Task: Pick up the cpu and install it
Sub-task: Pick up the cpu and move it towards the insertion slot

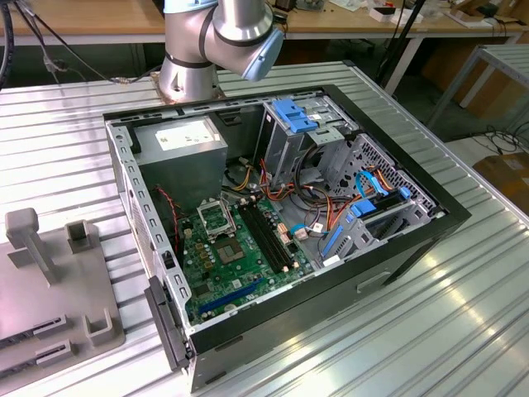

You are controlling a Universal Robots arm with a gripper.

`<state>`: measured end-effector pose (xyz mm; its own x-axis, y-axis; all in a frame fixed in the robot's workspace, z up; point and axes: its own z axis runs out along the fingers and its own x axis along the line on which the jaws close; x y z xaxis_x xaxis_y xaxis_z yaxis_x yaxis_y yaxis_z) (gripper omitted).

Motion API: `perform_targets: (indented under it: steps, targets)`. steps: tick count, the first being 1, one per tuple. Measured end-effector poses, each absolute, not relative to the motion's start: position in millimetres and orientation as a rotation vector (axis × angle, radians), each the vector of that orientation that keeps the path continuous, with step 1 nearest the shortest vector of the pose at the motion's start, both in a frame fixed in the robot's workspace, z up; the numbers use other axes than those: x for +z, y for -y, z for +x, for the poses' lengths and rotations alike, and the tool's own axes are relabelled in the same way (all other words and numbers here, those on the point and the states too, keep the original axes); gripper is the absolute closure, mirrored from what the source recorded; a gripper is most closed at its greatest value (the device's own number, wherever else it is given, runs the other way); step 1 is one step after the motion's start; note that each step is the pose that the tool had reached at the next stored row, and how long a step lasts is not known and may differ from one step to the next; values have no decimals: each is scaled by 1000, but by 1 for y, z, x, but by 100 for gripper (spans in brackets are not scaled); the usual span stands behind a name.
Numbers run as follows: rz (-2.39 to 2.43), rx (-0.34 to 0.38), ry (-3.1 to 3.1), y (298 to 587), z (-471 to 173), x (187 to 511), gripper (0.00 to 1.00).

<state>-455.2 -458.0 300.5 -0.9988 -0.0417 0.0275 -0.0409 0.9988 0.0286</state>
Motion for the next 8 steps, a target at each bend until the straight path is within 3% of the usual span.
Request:
perform_targets:
  steps: [8]
  targets:
    - [64,-44,3112,458,-455,304,55]
